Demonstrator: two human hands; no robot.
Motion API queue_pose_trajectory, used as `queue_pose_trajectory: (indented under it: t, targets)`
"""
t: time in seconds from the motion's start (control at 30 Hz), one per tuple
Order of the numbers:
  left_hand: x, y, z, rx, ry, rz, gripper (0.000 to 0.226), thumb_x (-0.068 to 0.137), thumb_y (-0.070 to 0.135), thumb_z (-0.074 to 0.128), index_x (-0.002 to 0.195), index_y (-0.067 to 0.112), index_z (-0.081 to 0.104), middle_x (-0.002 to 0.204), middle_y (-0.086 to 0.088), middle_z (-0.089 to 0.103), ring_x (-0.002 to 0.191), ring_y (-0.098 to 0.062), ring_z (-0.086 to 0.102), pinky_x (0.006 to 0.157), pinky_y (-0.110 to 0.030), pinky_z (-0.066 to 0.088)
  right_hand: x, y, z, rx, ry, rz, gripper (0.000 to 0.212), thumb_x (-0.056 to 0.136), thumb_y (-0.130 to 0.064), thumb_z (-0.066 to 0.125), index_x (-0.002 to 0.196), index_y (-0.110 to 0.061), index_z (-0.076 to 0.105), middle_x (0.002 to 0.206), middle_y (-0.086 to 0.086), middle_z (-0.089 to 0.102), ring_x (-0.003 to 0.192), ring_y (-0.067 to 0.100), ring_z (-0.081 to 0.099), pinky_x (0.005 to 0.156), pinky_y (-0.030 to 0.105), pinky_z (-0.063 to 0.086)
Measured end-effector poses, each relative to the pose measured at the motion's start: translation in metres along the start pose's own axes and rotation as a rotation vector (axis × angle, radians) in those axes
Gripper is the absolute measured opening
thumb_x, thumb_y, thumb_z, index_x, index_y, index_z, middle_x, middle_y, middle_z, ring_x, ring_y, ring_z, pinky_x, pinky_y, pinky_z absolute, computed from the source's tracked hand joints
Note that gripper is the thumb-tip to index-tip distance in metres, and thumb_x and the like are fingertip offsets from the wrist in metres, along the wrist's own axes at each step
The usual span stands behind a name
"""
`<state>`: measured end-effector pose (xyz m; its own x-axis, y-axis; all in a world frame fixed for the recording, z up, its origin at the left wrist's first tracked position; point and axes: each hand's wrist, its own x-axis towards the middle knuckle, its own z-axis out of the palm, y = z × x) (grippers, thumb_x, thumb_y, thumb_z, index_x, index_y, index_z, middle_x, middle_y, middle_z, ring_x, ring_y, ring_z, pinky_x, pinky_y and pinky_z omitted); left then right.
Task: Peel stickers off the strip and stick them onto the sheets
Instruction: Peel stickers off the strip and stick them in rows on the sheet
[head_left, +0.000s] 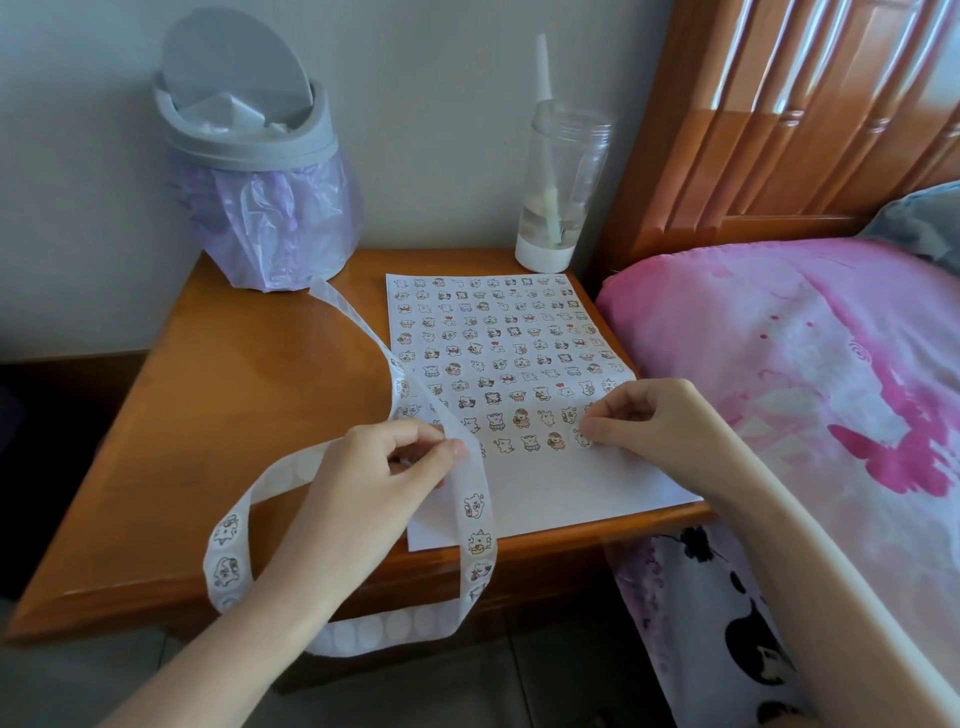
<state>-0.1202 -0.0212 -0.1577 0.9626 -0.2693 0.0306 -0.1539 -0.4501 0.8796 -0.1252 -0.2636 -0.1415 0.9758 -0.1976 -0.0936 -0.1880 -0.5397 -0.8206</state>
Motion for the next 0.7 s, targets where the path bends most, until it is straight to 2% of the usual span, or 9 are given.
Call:
queue_pose_trajectory:
  t: [0.17, 0.27, 0.43, 0.5, 0.7]
  targets:
    - [0.0003, -0.0015, 0.0002, 0.0, 0.001, 0.004, 0.008, 0.084, 0.036, 0.061, 0.083, 0.033, 0.067, 0.086, 0.019, 0.069, 0.084, 0.009, 0.061, 0.064, -0.006, 0.051, -0.0003, 0.0014, 0.0003, -0.015, 0.007, -0.015, 0.007, 0.075, -0.015, 0.077, 0.072, -0.013, 0.071, 0.069, 0.001, 0.071, 0.061, 0.009, 0.057, 0.059, 0.021, 0.045]
    - [-0.0002, -0.001, 0.0, 0.009, 0.002, -0.006, 0.009, 0.084, 0.037, 0.061, 0.084, 0.032, 0.067, 0.086, 0.02, 0.069, 0.083, 0.004, 0.063, 0.063, -0.007, 0.051, -0.0001, 0.0028, 0.0013, -0.023, 0.015, -0.032, 0.008, 0.076, -0.015, 0.077, 0.071, -0.014, 0.07, 0.069, 0.0, 0.07, 0.061, 0.01, 0.056, 0.057, 0.02, 0.044]
    - [0.0004, -0.0004, 0.0004, 0.02, 0.0, -0.017, 0.01, 0.084, 0.037, 0.06, 0.087, 0.031, 0.068, 0.088, 0.02, 0.068, 0.085, -0.002, 0.064, 0.066, -0.011, 0.052, -0.0002, 0.0044, 0.0027, -0.063, 0.015, -0.065, 0.007, 0.076, -0.014, 0.076, 0.072, -0.015, 0.07, 0.066, -0.006, 0.066, 0.053, 0.0, 0.051, 0.054, 0.011, 0.04]
    - [0.0004, -0.0003, 0.0, 0.017, -0.003, -0.019, 0.01, 0.084, 0.037, 0.06, 0.086, 0.031, 0.068, 0.088, 0.019, 0.069, 0.085, -0.002, 0.064, 0.068, -0.014, 0.054, 0.0004, 0.0049, 0.0025, -0.06, 0.006, -0.068, 0.007, 0.076, -0.015, 0.076, 0.075, -0.015, 0.07, 0.067, -0.005, 0.065, 0.054, 0.0, 0.05, 0.057, 0.015, 0.041]
    - [0.0008, 0.0001, -0.001, 0.035, -0.002, -0.019, 0.011, 0.085, 0.036, 0.06, 0.084, 0.031, 0.069, 0.083, 0.019, 0.069, 0.082, 0.002, 0.063, 0.065, -0.01, 0.05, 0.0021, 0.0051, 0.0047, -0.049, 0.021, -0.049, 0.038, 0.065, -0.03, 0.084, 0.091, -0.019, 0.059, 0.064, -0.004, 0.054, 0.057, 0.008, 0.044, 0.058, 0.024, 0.035]
